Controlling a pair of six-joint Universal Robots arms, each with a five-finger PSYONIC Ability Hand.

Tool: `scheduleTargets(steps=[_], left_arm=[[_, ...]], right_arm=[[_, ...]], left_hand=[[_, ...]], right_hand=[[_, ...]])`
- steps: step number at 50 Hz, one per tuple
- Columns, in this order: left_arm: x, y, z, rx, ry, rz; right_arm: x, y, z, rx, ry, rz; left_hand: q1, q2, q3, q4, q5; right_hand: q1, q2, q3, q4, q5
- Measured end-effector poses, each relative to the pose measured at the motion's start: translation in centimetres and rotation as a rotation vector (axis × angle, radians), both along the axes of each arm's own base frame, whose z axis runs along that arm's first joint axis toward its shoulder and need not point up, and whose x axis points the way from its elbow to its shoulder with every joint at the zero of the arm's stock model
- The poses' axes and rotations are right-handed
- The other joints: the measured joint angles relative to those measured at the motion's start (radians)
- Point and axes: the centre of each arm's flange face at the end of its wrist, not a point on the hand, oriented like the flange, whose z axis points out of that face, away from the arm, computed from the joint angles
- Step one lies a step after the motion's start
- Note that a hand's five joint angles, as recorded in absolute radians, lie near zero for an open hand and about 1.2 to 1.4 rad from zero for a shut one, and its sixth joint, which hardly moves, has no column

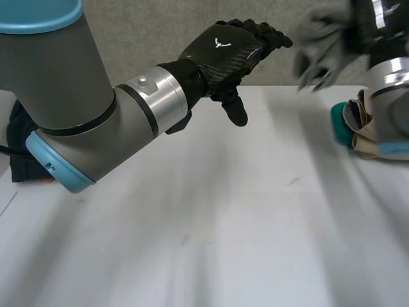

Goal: Fold the laundry.

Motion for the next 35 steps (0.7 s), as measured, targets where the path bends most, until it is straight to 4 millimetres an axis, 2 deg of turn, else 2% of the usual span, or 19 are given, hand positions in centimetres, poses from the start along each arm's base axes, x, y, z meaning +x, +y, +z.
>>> scheduleTargets(steps=[3, 7, 8, 9, 10, 13, 14, 15, 19, 22, 24, 26, 27, 28, 29, 31, 35], left_arm=[[0.0, 0.1, -0.2, 0.008, -0.001, -0.002], [-0.1, 0.1, -0.5, 0.016, -0.007, -0.005], [-0.1, 0.1, -0.5, 0.017, -0.008, -0.005], [-0.2, 0.2, -0.8, 0.021, -0.012, -0.007], [-0.2, 0.2, -0.9, 0.023, -0.014, -0.007], [-0.3, 0.1, -1.4, 0.033, -0.023, -0.009], [-0.3, 0.1, -1.4, 0.034, -0.025, -0.009], [-0.4, 0.1, -1.7, 0.04, -0.029, -0.009], [-0.6, 0.0, -2.4, 0.054, -0.041, -0.01], [-0.7, 0.0, -2.8, 0.062, -0.047, -0.012], [-0.9, 0.1, -3.0, 0.064, -0.05, -0.015], [-1.0, 0.3, -3.0, 0.064, -0.05, -0.019], [-1.0, 0.4, -3.0, 0.064, -0.05, -0.019], [-1.0, 0.5, -3.0, 0.063, -0.05, -0.022], [-1.1, 0.6, -2.9, 0.063, -0.049, -0.023], [-1.1, 0.8, -2.9, 0.061, -0.048, -0.027], [-1.3, 1.2, -2.7, 0.059, -0.047, -0.036]], right_arm=[[-3.9, -2.9, -0.1, -0.031, -0.012, -0.038], [-8.6, -6.2, -2.5, -0.04, 0.01, -0.073], [-9.1, -6.4, -2.8, -0.038, 0.014, -0.075], [-10.7, -7.6, -4.5, -0.028, 0.031, -0.077], [-11.4, -8.0, -5.4, -0.021, 0.038, -0.076], [-14.0, -9.5, -9.6, 0.028, 0.068, -0.055], [-14.4, -9.7, -10.4, 0.037, 0.073, -0.05], [-15.5, -10.1, -12.5, 0.071, 0.082, -0.039], [-17.8, -10.3, -17.4, 0.158, 0.099, -0.013], [-19.1, -10.0, -19.6, 0.203, 0.106, -0.006], [-19.7, -9.8, -19.9, 0.218, 0.11, -0.01], [-20.3, -9.4, -19.2, 0.223, 0.111, -0.021], [-20.4, -9.4, -19.0, 0.223, 0.111, -0.022], [-20.6, -9.0, -18.0, 0.224, 0.109, -0.033], [-20.7, -8.9, -17.5, 0.226, 0.107, -0.038], [-21.1, -8.4, -16.1, 0.236, 0.099, -0.053], [-22.0, -7.2, -13.5, 0.286, 0.075, -0.087]], left_hand=[[0.0, 0.0, 0.0, 0.0, 0.0], [0.0, 0.0, 0.0, 0.0, 0.0], [0.0, 0.0, 0.0, 0.0, 0.0], [0.0, 0.0, 0.0, 0.0, 0.0], [0.0, 0.0, 0.0, 0.0, 0.0], [0.0, 0.0, 0.0, 0.0, 0.0], [0.0, 0.0, 0.0, 0.0, 0.0], [0.0, 0.0, 0.0, 0.0, 0.0], [0.0, 0.0, 0.0, 0.0, 0.0], [0.0, 0.0, 0.0, 0.0, 0.0], [0.0, 0.0, 0.0, 0.0, 0.0], [0.0, 0.0, 0.0, 0.0, 0.0], [0.0, 0.0, 0.0, 0.0, 0.0], [0.0, 0.0, 0.0, 0.0, 0.0], [0.0, 0.0, 0.0, 0.0, 0.0], [0.0, 0.0, 0.0, 0.0, 0.0], [0.0, 0.0, 0.0, 0.0, 0.0]], right_hand=[[0.0, 0.0, 0.0, 0.0, 0.005], [0.0, 0.0, 0.0, 0.0, 0.005], [0.0, 0.0, 0.0, 0.0, 0.005], [0.0, 0.0, 0.0, 0.0, 0.005], [0.0, 0.0, 0.002, 0.0, 0.005], [0.0, 0.0, 0.004, 0.0, 0.005], [0.0, 0.0, 0.004, 0.0, 0.005], [0.0, 0.0, 0.004, 0.0, 0.006], [0.0, 0.0, 0.004, 0.0, 0.012], [0.0, 0.0, 0.004, 0.0, 0.02], [-0.029, -0.065, -0.065, -0.079, -0.034], [-0.355, -0.434, -0.421, -0.441, -0.388], [-0.436, -0.515, -0.5, -0.52, -0.447], [-0.69, -0.779, -0.76, -0.768, -0.709], [-0.764, -0.861, -0.848, -0.871, -0.797], [-0.813, -0.934, -0.936, -0.971, -0.888], [-0.813, -0.939, -0.948, -0.986, -0.892]])
